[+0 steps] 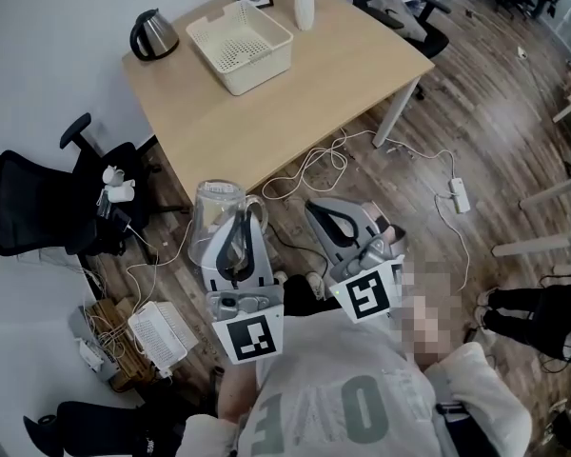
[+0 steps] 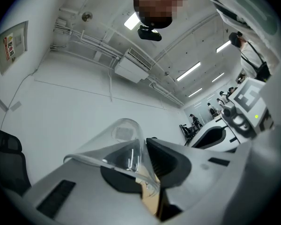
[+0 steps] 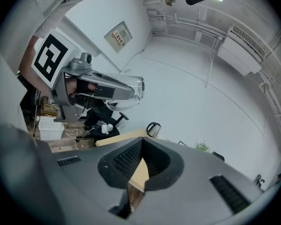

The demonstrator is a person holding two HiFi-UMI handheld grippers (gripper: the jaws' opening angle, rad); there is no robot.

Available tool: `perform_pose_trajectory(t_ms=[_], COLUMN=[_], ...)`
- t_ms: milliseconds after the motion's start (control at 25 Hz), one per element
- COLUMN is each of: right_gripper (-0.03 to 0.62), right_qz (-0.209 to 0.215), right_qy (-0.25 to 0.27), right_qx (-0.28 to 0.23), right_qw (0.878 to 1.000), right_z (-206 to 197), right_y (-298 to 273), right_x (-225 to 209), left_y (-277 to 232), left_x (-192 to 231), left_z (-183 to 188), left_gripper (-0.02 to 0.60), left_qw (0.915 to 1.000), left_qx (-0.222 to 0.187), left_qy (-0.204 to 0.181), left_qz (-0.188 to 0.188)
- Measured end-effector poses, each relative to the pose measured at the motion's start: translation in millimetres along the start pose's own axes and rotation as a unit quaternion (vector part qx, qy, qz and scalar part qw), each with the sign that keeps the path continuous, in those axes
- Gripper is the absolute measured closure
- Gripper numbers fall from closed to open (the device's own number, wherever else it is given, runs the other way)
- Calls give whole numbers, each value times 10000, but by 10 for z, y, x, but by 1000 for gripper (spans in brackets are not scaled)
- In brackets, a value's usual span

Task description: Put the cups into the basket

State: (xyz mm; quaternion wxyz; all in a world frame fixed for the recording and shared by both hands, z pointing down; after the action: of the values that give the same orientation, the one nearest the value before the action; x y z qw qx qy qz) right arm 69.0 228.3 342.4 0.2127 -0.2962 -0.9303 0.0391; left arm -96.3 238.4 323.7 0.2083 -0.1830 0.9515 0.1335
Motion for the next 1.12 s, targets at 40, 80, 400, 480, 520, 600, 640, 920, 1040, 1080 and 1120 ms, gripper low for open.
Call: perform_pose_trajectory(t_ms=[40, 80, 400, 480, 520, 600, 640, 920, 1040, 1080, 1120], right_gripper=[596, 595, 597, 595, 596, 596, 596, 596, 596, 596, 596], right_qz=[1, -1, -55, -67, -73, -69, -58, 48, 83, 97, 109], right_qy=[-7, -7, -23, -9, 0, 29, 55, 246, 279, 285, 297], right_qx=[-18, -36, -73, -67, -71, -93, -104, -266, -331, -346, -354], right_qw=[10000, 10000, 10000, 10000, 9999, 9999, 9999, 9993, 9990, 9989, 9989], right_z=[-3, -5, -85, -95, -96, -94, -89, 87, 145, 151, 151], right_y=[-18, -41, -348, -487, -567, -751, -861, -1709, -2022, -2117, -2207], right_x=[-38, -75, -336, -451, -516, -647, -713, -1174, -1341, -1383, -1419], left_y=[-34, -71, -492, -669, -766, -963, -1064, -1803, -2058, -2127, -2194], left_x=[-1, 0, 23, 55, 79, 141, 182, 604, 762, 808, 853], left_z=[5, 5, -168, -225, -254, -321, -361, -657, -765, -803, -842], left_gripper=[540, 540, 540, 540, 540, 540, 540, 540, 540, 540, 540], left_qw=[10000, 10000, 10000, 9999, 9999, 9999, 9999, 9999, 9998, 9997, 9997], left_qx=[-7, -17, -88, -102, -109, -127, -128, -78, -72, -71, -72], left_qy=[-20, -40, 41, 32, 21, -9, -27, 6, 21, -29, -64], left_qz=[13, 25, 2, -39, -57, -62, -52, 108, 198, 213, 230])
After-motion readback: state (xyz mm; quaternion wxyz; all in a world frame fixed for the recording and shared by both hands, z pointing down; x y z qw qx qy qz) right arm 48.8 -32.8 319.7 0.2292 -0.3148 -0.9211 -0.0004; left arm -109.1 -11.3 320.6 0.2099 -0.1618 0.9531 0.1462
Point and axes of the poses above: the fingertips, and each gripper's own axes: y backward along the fingers, x to its left, z out of its top, the point moved 9 cm from there along y, backward along the fingers, and after that the axes turned 13 degrees about -y, right-handed, at the moved point
